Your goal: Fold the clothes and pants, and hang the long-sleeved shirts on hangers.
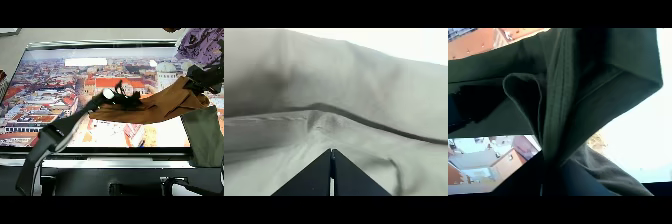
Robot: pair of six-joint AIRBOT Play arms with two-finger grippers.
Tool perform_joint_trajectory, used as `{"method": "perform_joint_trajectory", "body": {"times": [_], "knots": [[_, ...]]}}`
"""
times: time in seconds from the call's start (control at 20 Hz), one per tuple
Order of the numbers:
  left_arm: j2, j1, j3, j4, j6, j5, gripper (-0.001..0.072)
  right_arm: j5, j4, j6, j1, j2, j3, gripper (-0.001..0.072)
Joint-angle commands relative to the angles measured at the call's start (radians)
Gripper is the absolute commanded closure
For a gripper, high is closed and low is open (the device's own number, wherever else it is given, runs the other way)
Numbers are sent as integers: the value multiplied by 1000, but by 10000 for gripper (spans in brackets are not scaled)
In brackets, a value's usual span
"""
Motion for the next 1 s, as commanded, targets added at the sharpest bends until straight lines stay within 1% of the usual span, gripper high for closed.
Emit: {"method": "perform_joint_trajectory", "body": {"times": [0.0,0.1,0.2,0.35,0.45,0.6,0.85,0.95], "knots": [[147,135,1,313,-83,-247,694,-43,58,64,56,1,3,689],[251,225,1,495,-84,-388,693,-110,49,120,152,-5,3,689],[345,316,1,614,-73,-510,692,-175,31,175,266,-26,3,689],[461,449,1,670,-36,-611,691,-246,8,244,436,-100,3,689],[516,525,1,671,-20,-634,691,-295,3,275,532,-168,3,689],[566,616,1,671,-19,-650,691,-378,4,317,632,-277,3,689],[579,700,1,671,-17,-672,690,-502,82,345,674,-397,3,689],[579,709,1,671,4,-671,690,-535,95,353,674,-419,3,689]]}}
